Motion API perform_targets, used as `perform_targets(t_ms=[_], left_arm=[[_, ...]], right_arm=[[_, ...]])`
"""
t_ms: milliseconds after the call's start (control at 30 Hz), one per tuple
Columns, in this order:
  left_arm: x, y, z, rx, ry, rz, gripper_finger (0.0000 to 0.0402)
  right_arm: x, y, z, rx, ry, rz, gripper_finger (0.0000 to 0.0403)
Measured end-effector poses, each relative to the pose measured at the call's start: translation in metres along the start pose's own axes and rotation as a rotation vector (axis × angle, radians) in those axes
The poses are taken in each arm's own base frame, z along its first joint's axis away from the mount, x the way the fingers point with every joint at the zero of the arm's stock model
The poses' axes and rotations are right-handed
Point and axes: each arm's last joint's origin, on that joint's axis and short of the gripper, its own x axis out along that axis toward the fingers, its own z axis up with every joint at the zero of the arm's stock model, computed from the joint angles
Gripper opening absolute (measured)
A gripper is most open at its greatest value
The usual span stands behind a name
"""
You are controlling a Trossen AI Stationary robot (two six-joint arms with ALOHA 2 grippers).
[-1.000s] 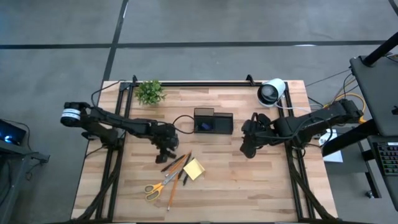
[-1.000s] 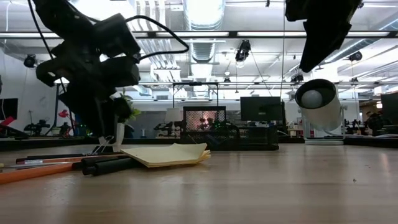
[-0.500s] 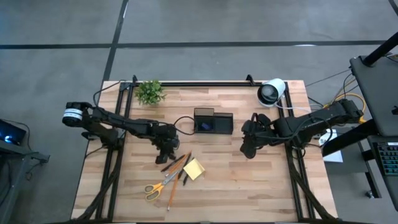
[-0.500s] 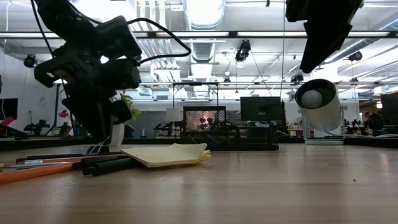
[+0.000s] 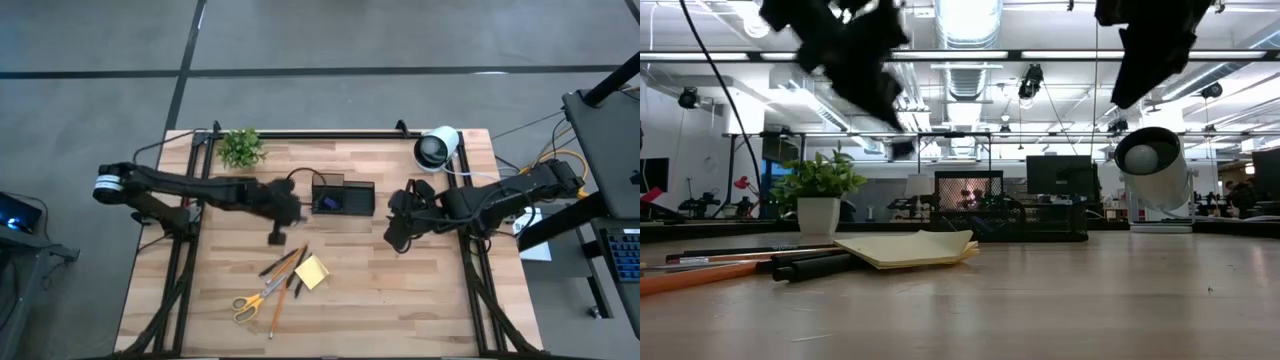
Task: Pick and place office supplies into organizer
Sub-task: Put the black binder clip into the black desk organizer
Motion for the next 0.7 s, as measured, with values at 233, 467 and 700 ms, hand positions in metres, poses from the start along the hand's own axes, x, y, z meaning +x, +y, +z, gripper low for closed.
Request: perform_targets(t_ms=[233,467,700], left_arm=[[0.002,0.037,0.025,-0.007,-0.054,0.098,0.0000],[0.065,0.045,0.013,-0.034,0.034,0.049,0.0000],[0.104,0.049,-0.001,-0.036,0.171,0.162,0.0000]], right_arm=[[-0.003,0.000,0.004,0.005,-0.032,-0.019,0.0187],[-0.002,-0.001,0.002,0.000,-0.027,-0.027,0.0187],[-0.002,-0.001,0.002,-0.001,-0.024,-0.025,0.0187]])
